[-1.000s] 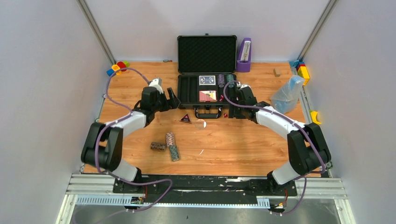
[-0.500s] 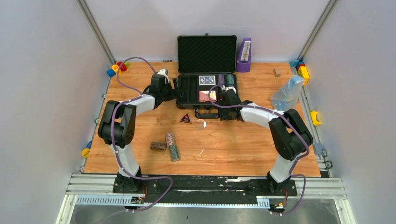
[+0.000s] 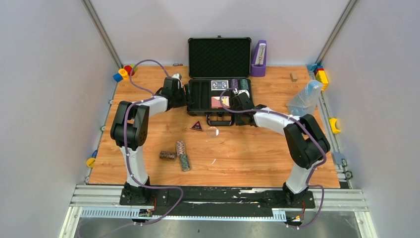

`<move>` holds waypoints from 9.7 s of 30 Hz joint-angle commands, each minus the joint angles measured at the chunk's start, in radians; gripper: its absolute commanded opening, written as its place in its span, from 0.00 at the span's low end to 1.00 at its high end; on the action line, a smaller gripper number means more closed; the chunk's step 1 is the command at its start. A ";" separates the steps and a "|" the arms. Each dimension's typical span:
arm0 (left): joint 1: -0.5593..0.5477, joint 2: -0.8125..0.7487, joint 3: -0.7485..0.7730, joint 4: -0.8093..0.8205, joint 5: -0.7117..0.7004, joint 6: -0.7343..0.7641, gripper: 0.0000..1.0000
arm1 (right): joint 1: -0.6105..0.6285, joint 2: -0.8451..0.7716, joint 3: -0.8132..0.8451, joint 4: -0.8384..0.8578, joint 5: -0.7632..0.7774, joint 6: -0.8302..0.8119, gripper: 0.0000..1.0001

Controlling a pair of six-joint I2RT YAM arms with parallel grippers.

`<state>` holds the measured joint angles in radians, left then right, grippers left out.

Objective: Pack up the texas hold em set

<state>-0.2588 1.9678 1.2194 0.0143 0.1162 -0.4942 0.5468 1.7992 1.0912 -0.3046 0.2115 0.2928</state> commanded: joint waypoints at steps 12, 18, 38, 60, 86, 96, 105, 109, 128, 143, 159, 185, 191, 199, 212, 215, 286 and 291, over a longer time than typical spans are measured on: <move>0.005 -0.080 -0.009 -0.163 -0.015 0.154 0.00 | 0.005 -0.196 0.059 0.002 -0.028 -0.019 0.00; 0.006 -0.158 -0.103 -0.159 0.012 0.174 0.00 | 0.005 -0.130 0.166 -0.008 -0.040 -0.022 0.00; 0.006 -0.343 -0.333 -0.161 0.089 0.205 0.00 | 0.038 0.126 0.363 -0.051 -0.066 0.011 0.43; 0.005 -0.209 -0.183 -0.116 0.155 0.215 0.17 | 0.192 -0.455 -0.162 -0.103 -0.037 0.145 1.00; 0.004 -1.020 -0.675 -0.191 -0.054 0.097 1.00 | 0.386 -0.340 -0.110 -0.263 0.045 0.324 1.00; 0.006 -1.191 -0.830 -0.112 -0.013 0.097 1.00 | 0.524 0.004 0.146 -0.353 0.154 0.381 1.00; 0.005 -1.324 -0.899 -0.093 -0.055 0.066 0.99 | 0.525 0.102 0.200 -0.352 0.135 0.396 0.95; 0.005 -1.352 -0.910 -0.092 -0.057 0.058 0.99 | 0.522 0.137 0.230 -0.350 0.135 0.390 0.90; 0.005 -1.363 -0.914 -0.088 -0.051 0.057 0.99 | 0.446 0.187 0.228 -0.285 0.054 0.372 0.74; 0.006 -1.402 -0.849 -0.133 0.014 -0.054 0.99 | 0.426 -0.007 0.174 -0.275 0.044 0.335 0.44; 0.006 -1.536 -0.625 -0.213 0.269 -0.671 0.94 | 0.275 -0.410 0.041 -0.257 0.066 0.331 0.43; 0.004 -1.622 -0.712 0.102 0.416 -0.829 1.00 | 0.180 -0.631 -0.088 -0.202 0.044 0.305 0.42; 0.004 -1.605 -0.704 0.141 0.457 -0.781 0.97 | 0.175 -0.653 -0.101 -0.197 0.049 0.302 0.42; 0.005 -1.620 -0.692 -0.231 0.306 -0.431 1.00 | 0.168 -0.575 -0.073 -0.155 0.030 0.295 0.42; 0.004 -1.450 -0.712 -0.297 0.338 -0.082 1.00 | 0.169 -0.285 0.161 -0.088 -0.089 0.280 0.42; 0.004 -1.408 -0.731 -0.259 0.355 -0.093 1.00 | 0.170 -0.204 0.224 -0.068 -0.099 0.268 0.43; -0.230 -0.828 -0.243 -0.514 -0.257 0.039 0.09 | 0.229 -0.872 -0.252 -0.153 0.152 0.227 0.90; -0.212 -0.695 -0.111 -0.552 -0.231 0.053 0.17 | 0.229 -0.900 -0.268 -0.157 0.140 0.213 0.91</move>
<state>-0.4808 1.1938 1.0138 -0.5297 -0.1078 -0.4789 0.7803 0.9257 0.8303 -0.4751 0.3393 0.5236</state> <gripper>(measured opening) 0.106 0.902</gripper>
